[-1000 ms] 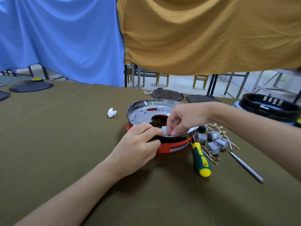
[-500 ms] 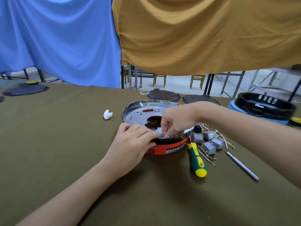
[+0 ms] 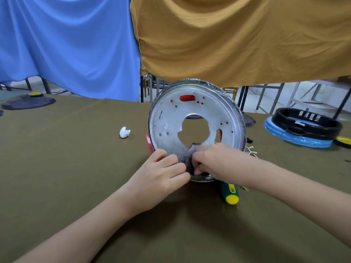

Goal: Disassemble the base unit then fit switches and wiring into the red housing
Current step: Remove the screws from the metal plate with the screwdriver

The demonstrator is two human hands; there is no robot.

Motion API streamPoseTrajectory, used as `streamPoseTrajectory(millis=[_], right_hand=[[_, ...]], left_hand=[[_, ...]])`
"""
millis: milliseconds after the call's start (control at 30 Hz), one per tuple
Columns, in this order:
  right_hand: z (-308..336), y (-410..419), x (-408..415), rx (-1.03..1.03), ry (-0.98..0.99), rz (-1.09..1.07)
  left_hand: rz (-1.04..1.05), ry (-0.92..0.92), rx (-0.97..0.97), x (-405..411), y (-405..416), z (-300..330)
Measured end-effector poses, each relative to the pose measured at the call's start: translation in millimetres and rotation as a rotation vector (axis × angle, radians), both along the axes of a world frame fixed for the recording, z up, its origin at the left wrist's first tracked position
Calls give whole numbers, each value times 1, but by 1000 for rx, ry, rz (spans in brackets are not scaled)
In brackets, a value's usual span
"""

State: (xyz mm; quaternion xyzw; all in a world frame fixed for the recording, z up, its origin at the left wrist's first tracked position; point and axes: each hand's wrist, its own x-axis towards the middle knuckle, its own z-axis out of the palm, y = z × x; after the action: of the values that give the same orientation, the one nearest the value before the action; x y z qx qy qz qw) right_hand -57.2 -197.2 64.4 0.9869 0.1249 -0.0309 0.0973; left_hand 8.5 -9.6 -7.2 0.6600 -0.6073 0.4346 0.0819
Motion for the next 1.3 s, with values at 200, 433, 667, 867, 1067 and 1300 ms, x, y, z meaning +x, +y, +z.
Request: streamPoseTrajectory(millis=[200,433,667,867,1067,1300], right_hand=[[2,-3,8,99,-15,-28],[29,-7,44,169,156,33],[32,-12,75,368,381,-104],[29,-22,50,590,257,-66],[8,-32,-21,655,-517,-334],[-52,-13,-90,587,-214,-644]], left_hand=[[-11,61,-44,4,-1,-1],[-26,190,-153,6,-2,5],[17,323,-106,10,2,5],[17,376,-100,9,4,3],[5,366,-87,7,9,4],[-47,264,-136,0,2,6]])
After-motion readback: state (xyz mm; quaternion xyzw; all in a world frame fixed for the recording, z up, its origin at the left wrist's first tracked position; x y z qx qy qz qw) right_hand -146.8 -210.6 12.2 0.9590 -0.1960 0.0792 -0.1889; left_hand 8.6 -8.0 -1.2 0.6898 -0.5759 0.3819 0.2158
